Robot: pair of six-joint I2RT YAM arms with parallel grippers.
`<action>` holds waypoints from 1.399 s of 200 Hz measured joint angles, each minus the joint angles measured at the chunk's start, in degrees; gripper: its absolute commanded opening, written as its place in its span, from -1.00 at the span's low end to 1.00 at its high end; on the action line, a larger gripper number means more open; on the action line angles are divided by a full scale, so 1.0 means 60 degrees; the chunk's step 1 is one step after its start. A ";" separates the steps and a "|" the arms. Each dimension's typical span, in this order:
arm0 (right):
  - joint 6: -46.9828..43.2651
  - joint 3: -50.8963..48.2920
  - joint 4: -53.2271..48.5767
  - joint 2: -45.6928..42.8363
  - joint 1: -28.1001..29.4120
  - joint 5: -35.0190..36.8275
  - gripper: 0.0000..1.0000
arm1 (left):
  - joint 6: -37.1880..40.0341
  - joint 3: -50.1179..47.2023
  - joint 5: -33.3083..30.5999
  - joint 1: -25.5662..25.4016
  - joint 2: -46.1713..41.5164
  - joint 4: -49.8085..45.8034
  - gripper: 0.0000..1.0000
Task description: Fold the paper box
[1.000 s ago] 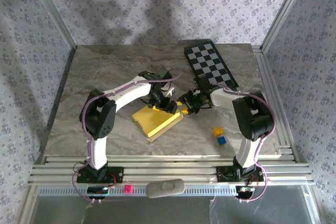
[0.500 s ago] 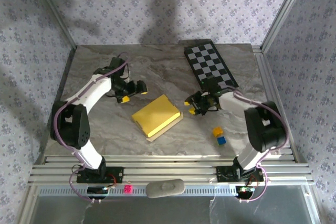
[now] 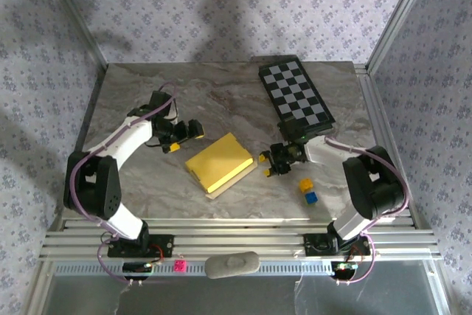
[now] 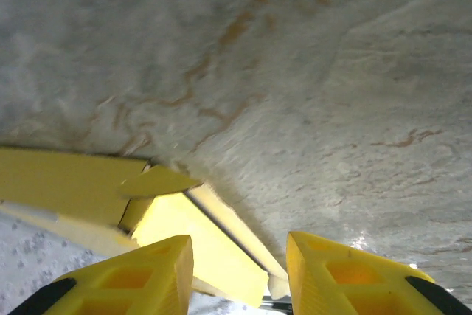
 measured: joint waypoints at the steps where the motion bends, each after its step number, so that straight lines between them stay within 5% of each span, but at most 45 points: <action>1: 0.0033 -0.0004 0.0011 0.0011 0.0000 0.0000 -0.20 | -0.0007 -0.0004 0.0011 0.0007 0.0022 0.0015 0.95; 96: 0.2167 -0.0076 0.0743 0.0736 -0.0007 0.0062 -0.18 | -0.0200 -0.0273 0.0430 0.0295 0.0441 0.0506 0.95; 174: 0.2626 0.0386 0.0623 0.1140 0.0248 0.0062 -0.27 | 0.0215 -0.0189 0.0492 0.0612 0.0641 -0.0124 0.98; 224: 0.2699 0.0714 0.0546 0.1424 0.0266 -0.0051 -0.31 | 0.0900 0.0474 0.1195 0.0750 0.2073 -0.0328 0.88; 280: 0.2699 0.1158 0.1381 0.1821 0.0408 -0.0007 -0.32 | 0.0506 -0.0266 0.2087 0.0346 0.1807 -0.0058 0.87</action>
